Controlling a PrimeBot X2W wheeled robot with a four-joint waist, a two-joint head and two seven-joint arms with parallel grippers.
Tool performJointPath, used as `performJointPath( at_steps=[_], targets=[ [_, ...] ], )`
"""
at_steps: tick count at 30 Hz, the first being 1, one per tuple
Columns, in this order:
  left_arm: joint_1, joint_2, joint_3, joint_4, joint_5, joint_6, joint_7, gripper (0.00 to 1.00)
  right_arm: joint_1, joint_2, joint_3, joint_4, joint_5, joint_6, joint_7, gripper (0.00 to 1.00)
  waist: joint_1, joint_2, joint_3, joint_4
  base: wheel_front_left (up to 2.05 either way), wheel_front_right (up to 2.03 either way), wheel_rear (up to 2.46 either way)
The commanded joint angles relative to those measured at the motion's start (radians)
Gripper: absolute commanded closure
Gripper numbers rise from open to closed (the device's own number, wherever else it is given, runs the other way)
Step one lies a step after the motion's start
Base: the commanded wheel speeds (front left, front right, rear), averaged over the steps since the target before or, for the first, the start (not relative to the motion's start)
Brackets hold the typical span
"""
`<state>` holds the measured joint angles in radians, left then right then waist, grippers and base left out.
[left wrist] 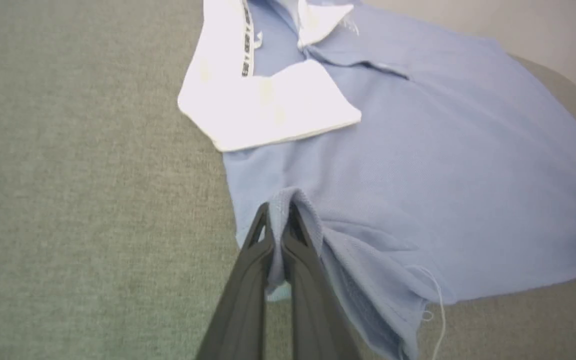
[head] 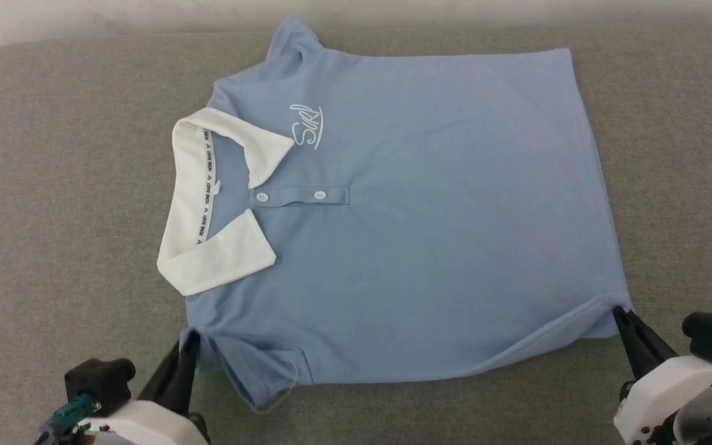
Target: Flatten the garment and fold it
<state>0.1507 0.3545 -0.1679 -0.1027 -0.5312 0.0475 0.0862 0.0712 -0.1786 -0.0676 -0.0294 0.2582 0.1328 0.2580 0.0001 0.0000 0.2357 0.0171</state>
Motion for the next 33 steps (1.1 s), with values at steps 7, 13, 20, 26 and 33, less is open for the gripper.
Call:
performJointPath(
  at_steps=[7, 13, 20, 26, 33],
  targets=[
    [-0.132, -0.045, -0.013, 0.054, 0.147, 0.043, -0.253, 1.0, -0.049, -0.025, 0.051, 0.052, -0.036, -0.002, -0.221, 1.0, -0.0001, 0.0, 0.005, -0.005, 0.0, 0.0, 0.0],
    [-0.266, -0.02, -0.008, 0.085, 0.194, 0.039, -0.289, 1.0, -0.132, -0.047, 0.068, 0.056, -0.062, -0.002, -0.242, 1.0, -0.0001, 0.0, 0.02, -0.011, 0.0, 0.0, 0.0],
    [-0.401, 0.009, -0.014, 0.126, 0.207, 0.017, -0.256, 1.0, -0.224, -0.057, 0.071, 0.078, -0.067, -0.002, -0.212, 1.0, -0.0001, 0.0, 0.055, -0.017, 0.0, 0.0, 0.0],
    [-0.526, 0.031, -0.021, 0.212, 0.196, -0.016, -0.195, 1.0, -0.316, -0.069, 0.06, 0.125, -0.061, -0.002, -0.145, 1.0, -0.0001, 0.0, 0.103, -0.025, 0.0, 0.0, 0.0],
    [-0.624, 0.054, -0.026, 0.335, 0.161, -0.042, -0.066, 1.0, -0.408, -0.101, 0.081, 0.182, -0.022, -0.002, 0.005, 1.0, -0.0001, 0.0, 0.158, -0.032, 0.0, 0.0, 0.0]
  ],
)
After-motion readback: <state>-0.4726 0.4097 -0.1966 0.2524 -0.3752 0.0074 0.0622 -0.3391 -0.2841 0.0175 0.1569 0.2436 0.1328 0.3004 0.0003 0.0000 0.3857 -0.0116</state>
